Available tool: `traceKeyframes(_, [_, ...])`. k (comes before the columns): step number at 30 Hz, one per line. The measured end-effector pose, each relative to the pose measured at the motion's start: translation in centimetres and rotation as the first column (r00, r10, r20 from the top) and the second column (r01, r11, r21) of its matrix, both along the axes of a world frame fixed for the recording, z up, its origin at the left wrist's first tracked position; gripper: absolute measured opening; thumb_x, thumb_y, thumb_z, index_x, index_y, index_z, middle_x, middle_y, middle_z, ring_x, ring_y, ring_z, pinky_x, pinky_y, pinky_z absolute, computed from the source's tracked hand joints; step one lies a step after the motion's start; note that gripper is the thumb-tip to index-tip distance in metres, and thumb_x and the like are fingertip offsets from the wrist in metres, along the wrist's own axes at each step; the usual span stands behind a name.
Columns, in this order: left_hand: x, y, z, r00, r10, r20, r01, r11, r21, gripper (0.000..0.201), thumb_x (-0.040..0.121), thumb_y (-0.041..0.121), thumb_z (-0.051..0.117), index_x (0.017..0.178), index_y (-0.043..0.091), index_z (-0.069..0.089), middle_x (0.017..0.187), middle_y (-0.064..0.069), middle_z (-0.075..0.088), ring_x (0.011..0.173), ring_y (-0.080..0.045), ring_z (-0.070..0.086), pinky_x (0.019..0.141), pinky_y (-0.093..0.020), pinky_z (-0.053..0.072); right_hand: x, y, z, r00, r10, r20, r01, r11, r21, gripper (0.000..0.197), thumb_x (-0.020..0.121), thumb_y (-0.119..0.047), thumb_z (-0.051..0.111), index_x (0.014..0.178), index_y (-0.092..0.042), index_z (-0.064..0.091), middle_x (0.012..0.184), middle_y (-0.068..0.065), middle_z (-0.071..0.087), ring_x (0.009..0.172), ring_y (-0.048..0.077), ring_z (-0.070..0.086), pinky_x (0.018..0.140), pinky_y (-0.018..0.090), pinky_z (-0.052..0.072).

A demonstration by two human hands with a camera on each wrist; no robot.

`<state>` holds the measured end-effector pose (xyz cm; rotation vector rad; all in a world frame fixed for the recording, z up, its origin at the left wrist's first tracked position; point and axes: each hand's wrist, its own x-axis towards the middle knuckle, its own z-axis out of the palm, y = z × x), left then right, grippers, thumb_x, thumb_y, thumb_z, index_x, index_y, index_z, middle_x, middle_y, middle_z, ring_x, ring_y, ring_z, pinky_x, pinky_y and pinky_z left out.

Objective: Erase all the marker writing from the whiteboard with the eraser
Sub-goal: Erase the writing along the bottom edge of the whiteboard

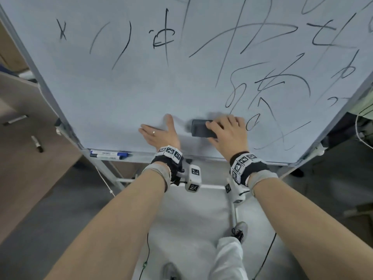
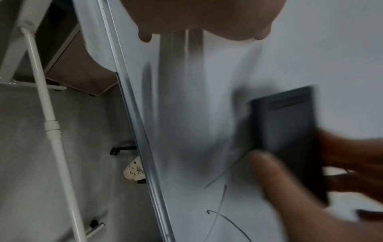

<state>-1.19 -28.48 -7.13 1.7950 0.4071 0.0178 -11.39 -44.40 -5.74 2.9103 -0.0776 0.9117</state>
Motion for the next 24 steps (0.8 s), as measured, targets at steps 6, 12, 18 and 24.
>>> traceKeyframes(6, [-0.1,1.2,-0.5,0.998,-0.065,-0.003,0.065,0.996,0.054,0.098,0.093,0.056,0.056,0.157,0.004,0.002,0.165,-0.013,0.000,0.152,-0.027,0.005,0.122,-0.038,0.004,-4.0,1.0,-7.5,0.942,-0.138,-0.306,0.149,0.989,0.013,0.044,0.056,-0.026,0.091,0.090,-0.019,0.064,0.089,0.004,0.062,0.087,0.030,0.055,0.074,0.039,0.031])
traceKeyframes(12, [-0.1,1.8,-0.6,0.998,-0.069,-0.004,0.069,0.998,0.015,0.099,0.092,0.058,0.056,0.158,0.009,0.001,0.166,-0.009,0.000,0.152,-0.029,0.007,0.124,-0.042,0.009,-3.0,0.2,-2.3,0.978,-0.200,-0.061,0.203,0.978,0.056,0.045,0.072,-0.034,0.084,0.106,-0.015,0.061,0.102,0.009,0.063,0.090,0.032,0.056,0.080,0.043,0.039])
traceKeyframes(18, [-1.1,0.8,0.6,0.997,-0.075,-0.029,0.075,0.997,-0.003,0.100,0.091,0.059,0.056,0.158,0.008,0.002,0.166,-0.011,0.000,0.150,-0.034,0.011,0.123,-0.045,0.014,-2.1,-0.6,2.7,0.974,-0.218,0.052,0.215,0.975,0.056,0.043,0.081,-0.042,0.073,0.115,-0.017,0.061,0.112,0.006,0.061,0.098,0.031,0.054,0.086,0.041,0.035])
traceKeyframes(24, [-2.0,1.1,0.3,0.994,-0.102,-0.044,0.102,0.995,-0.019,0.096,0.093,0.051,0.058,0.158,0.008,0.002,0.165,-0.009,0.001,0.150,-0.031,0.011,0.121,-0.041,0.012,-4.3,-0.4,-0.1,0.944,-0.296,-0.148,0.312,0.944,0.106,0.051,0.069,-0.036,0.086,0.108,-0.015,0.061,0.104,0.009,0.061,0.095,0.033,0.056,0.082,0.042,0.037])
